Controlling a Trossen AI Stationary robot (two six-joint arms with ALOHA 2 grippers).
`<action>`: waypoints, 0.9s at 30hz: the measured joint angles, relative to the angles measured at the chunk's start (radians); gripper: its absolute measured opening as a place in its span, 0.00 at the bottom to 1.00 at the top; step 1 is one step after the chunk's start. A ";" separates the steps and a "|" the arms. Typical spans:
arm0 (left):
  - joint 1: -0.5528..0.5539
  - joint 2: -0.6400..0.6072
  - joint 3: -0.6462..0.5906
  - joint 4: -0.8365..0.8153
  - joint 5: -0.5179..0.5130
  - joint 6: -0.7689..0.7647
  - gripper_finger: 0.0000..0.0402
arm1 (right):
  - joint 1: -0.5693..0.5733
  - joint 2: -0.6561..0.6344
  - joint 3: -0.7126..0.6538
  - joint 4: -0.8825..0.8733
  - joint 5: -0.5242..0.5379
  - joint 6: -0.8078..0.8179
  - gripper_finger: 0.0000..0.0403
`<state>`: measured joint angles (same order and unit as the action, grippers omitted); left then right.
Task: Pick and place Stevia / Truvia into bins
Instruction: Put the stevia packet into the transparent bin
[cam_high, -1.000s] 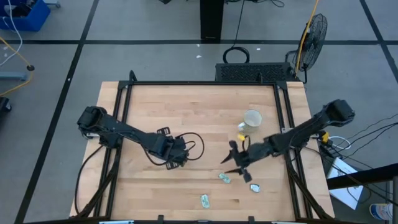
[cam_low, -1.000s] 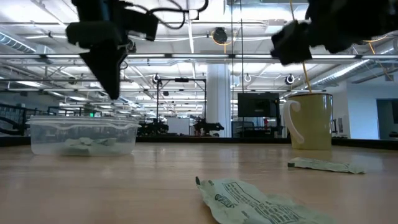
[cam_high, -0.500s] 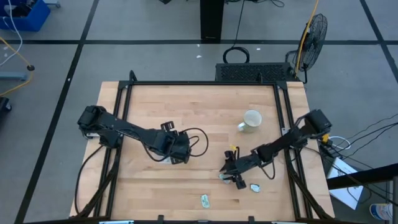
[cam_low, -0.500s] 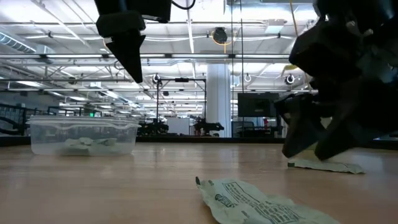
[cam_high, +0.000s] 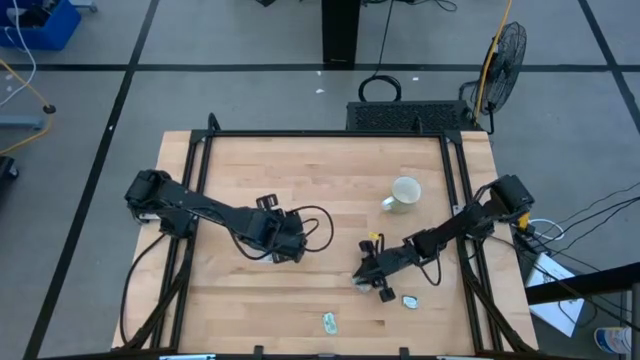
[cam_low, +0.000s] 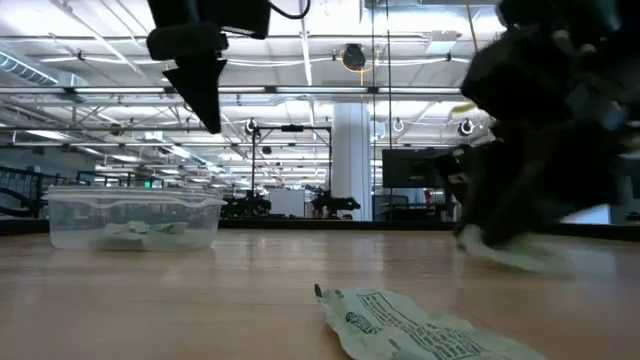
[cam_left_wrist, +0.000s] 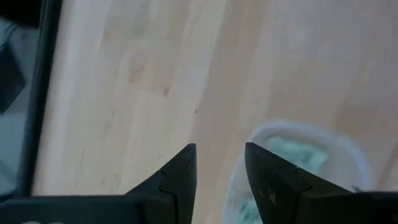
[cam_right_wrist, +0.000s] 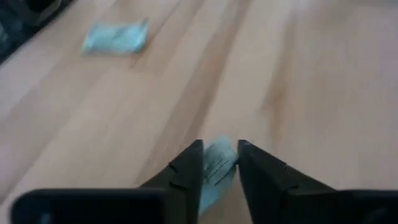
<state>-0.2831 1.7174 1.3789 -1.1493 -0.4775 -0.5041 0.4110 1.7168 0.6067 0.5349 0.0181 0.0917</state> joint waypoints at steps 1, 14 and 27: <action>-0.001 -0.006 0.005 -0.037 -0.014 -0.023 0.36 | -0.014 -0.008 0.000 0.013 0.003 0.000 0.19; -0.020 -0.186 0.123 -0.380 -0.387 -0.293 0.36 | -0.224 0.018 0.272 0.159 -0.017 -0.240 0.01; 0.005 -0.378 0.122 -0.402 -0.458 -0.381 0.36 | -0.336 0.386 0.677 0.122 -0.098 -0.207 0.01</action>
<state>-0.2778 1.3395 1.5013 -1.5512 -0.9351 -0.8855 0.0746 2.1028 1.2838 0.6568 -0.0800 -0.1153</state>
